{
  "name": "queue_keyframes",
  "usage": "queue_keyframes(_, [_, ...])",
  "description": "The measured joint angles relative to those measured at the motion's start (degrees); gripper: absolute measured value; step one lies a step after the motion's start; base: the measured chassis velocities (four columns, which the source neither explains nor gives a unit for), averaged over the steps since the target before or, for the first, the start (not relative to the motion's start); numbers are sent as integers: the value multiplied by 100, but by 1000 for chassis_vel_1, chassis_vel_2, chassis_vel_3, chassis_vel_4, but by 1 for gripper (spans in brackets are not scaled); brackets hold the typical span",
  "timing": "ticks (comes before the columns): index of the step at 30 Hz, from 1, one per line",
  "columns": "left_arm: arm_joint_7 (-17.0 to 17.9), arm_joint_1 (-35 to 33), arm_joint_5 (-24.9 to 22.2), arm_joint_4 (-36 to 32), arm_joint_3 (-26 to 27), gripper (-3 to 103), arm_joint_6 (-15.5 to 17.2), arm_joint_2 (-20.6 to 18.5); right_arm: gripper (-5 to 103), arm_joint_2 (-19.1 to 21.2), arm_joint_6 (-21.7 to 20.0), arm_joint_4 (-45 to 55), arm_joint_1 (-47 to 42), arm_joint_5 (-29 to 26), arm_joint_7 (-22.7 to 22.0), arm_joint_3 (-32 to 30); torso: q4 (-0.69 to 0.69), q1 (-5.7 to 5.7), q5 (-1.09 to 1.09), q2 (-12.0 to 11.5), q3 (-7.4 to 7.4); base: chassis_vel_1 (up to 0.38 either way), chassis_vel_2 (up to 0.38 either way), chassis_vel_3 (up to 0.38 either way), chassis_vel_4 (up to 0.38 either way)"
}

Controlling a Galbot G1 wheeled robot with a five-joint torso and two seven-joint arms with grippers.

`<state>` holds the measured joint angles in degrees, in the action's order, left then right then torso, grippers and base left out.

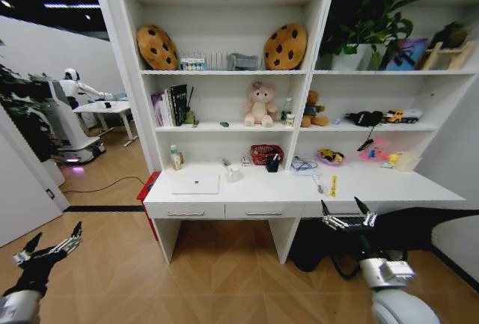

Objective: Organize the objects on the table.

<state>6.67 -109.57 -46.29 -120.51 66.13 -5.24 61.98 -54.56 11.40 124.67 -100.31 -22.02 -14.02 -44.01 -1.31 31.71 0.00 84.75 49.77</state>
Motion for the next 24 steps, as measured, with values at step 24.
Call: queue_keyframes(24, [0,0,0,0,0,100,0,0,100,0,0,0,0,0,0,0,0,0,0,0,0,0,0,0,0])
